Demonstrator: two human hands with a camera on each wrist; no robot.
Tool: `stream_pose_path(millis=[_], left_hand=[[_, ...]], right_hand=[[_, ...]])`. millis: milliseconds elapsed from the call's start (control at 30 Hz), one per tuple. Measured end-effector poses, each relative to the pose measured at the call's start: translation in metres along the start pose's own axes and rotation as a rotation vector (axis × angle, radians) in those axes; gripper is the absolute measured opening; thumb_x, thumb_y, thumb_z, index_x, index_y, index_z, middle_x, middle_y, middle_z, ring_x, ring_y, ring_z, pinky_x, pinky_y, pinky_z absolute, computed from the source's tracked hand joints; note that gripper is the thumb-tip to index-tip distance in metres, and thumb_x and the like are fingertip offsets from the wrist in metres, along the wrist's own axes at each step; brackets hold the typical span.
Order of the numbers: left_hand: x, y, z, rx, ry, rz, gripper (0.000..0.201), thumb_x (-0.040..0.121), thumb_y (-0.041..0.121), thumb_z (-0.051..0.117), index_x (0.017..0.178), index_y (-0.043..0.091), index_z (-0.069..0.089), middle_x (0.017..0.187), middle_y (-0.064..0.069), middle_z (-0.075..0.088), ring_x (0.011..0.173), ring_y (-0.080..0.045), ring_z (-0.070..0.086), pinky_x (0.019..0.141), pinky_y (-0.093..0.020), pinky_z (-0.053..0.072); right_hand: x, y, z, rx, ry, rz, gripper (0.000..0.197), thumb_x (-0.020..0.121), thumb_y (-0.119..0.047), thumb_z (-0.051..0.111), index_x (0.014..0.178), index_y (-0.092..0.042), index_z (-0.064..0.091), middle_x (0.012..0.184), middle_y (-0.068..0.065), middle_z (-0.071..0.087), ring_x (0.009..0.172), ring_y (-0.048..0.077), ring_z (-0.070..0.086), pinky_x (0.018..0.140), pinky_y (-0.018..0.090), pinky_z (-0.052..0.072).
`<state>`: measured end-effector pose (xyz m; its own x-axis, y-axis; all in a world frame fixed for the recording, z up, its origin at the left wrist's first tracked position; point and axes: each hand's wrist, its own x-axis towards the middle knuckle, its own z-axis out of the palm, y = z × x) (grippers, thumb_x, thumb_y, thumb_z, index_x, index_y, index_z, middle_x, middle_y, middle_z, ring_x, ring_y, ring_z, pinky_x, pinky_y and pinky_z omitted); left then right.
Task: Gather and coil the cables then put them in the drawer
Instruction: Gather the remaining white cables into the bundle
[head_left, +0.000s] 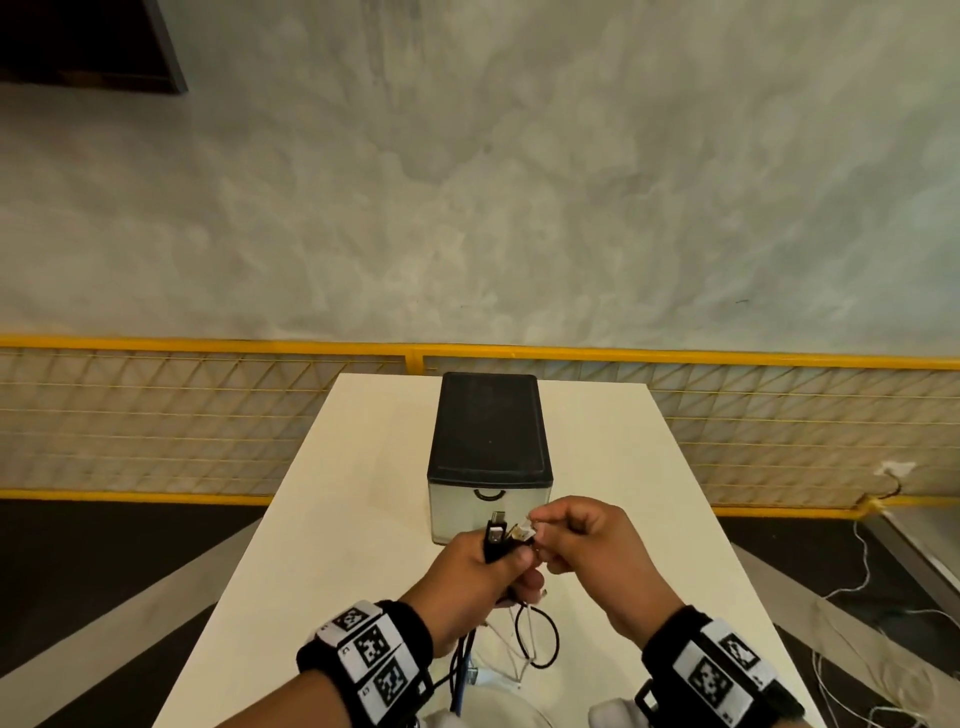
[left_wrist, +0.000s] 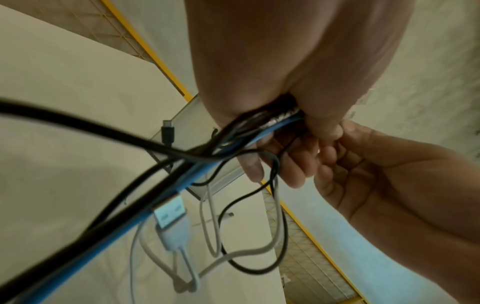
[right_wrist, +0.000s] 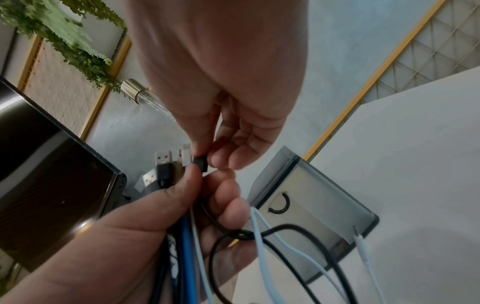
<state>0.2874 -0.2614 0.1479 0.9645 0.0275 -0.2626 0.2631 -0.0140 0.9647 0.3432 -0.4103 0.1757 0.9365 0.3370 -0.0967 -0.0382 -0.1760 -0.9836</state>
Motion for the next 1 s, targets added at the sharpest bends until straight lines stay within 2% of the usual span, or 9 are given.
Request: stream_pose_path(millis=[167,300,400,467,633,733,800,900,1000], left_hand=[[-0.003,0.003,0.003,-0.111,-0.034,-0.034,0.021,0.100,0.018,0.051,0.091,0.007,0.066,0.073,-0.007,0.071,0.068,-0.022,0.069,0.074,-0.036,0.057],[-0.003,0.005,0.006,-0.242,0.027,-0.080,0.026,0.101,0.022,0.049,0.089,0.006,0.067,0.073,-0.009,0.070,0.068,-0.024,0.069,0.086,-0.046,0.054],[0.000,0.004,0.007,-0.217,0.078,-0.083,0.025,0.099,0.026,0.052,0.094,0.008,0.069,0.080,-0.007,0.073,0.076,-0.020,0.070,0.075,-0.034,0.052],[0.002,0.004,0.007,-0.176,0.128,-0.072,0.023,0.098,0.027,0.055,0.092,0.014,0.072,0.088,-0.001,0.075,0.081,-0.013,0.068,0.071,-0.025,0.050],[0.002,0.006,0.010,-0.121,0.174,-0.036,0.026,0.095,0.030,0.058,0.082,0.023,0.079,0.093,0.010,0.077,0.093,-0.004,0.069,0.090,-0.026,0.049],[0.005,0.006,0.014,-0.148,0.214,-0.036,0.020,0.094,0.027,0.062,0.088,0.018,0.079,0.088,0.011,0.079,0.085,0.003,0.071,0.085,-0.018,0.051],[0.008,0.004,0.015,-0.165,0.223,-0.052,0.015,0.091,0.027,0.066,0.090,0.018,0.078,0.086,0.009,0.079,0.085,0.000,0.072,0.083,-0.016,0.052],[0.007,0.004,0.015,-0.158,0.223,-0.024,0.024,0.089,0.029,0.068,0.069,0.029,0.079,0.080,0.010,0.079,0.088,-0.003,0.071,0.088,-0.017,0.048],[0.004,0.015,0.008,-0.165,0.260,0.051,0.039,0.096,0.020,0.058,0.060,0.022,0.072,0.078,0.010,0.078,0.085,0.002,0.071,0.086,-0.015,0.045]], right_hand=[[-0.001,-0.003,0.002,-0.004,-0.019,-0.034,0.015,0.084,0.001,0.066,0.085,-0.012,0.074,0.062,0.008,0.068,0.057,0.014,0.061,0.056,0.025,0.048],[-0.004,0.003,0.002,0.091,0.064,-0.032,0.015,0.083,0.004,0.064,0.091,-0.009,0.064,0.067,0.007,0.067,0.061,0.016,0.063,0.060,0.030,0.053],[-0.008,0.014,0.007,-0.047,0.120,-0.011,0.018,0.080,-0.002,0.069,0.087,-0.011,0.055,0.068,0.006,0.067,0.057,0.014,0.061,0.060,0.031,0.051],[-0.010,0.020,0.015,-0.210,0.104,-0.027,0.025,0.075,-0.010,0.076,0.081,-0.015,0.053,0.070,0.004,0.067,0.053,0.011,0.056,0.056,0.025,0.046],[-0.010,0.023,0.024,-0.324,0.153,-0.047,0.034,0.064,-0.023,0.082,0.076,-0.019,0.050,0.073,-0.001,0.061,0.057,0.012,0.046,0.055,0.025,0.037],[-0.010,0.027,0.030,-0.363,0.104,-0.037,0.028,0.066,-0.024,0.078,0.078,-0.021,0.053,0.072,-0.002,0.061,0.063,0.009,0.053,0.058,0.023,0.042],[-0.006,0.031,0.034,-0.436,0.064,-0.069,0.018,0.071,-0.025,0.074,0.073,-0.032,0.057,0.075,0.000,0.060,0.068,0.006,0.055,0.062,0.017,0.043],[0.002,0.038,0.033,-0.543,0.018,-0.095,0.030,0.080,-0.030,0.069,0.063,-0.043,0.048,0.071,-0.003,0.052,0.064,0.004,0.053,0.060,0.013,0.041],[0.008,0.059,0.027,-0.635,-0.055,0.007,0.032,0.080,-0.034,0.068,0.053,-0.039,0.052,0.065,-0.008,0.053,0.061,-0.002,0.051,0.063,0.012,0.041]])
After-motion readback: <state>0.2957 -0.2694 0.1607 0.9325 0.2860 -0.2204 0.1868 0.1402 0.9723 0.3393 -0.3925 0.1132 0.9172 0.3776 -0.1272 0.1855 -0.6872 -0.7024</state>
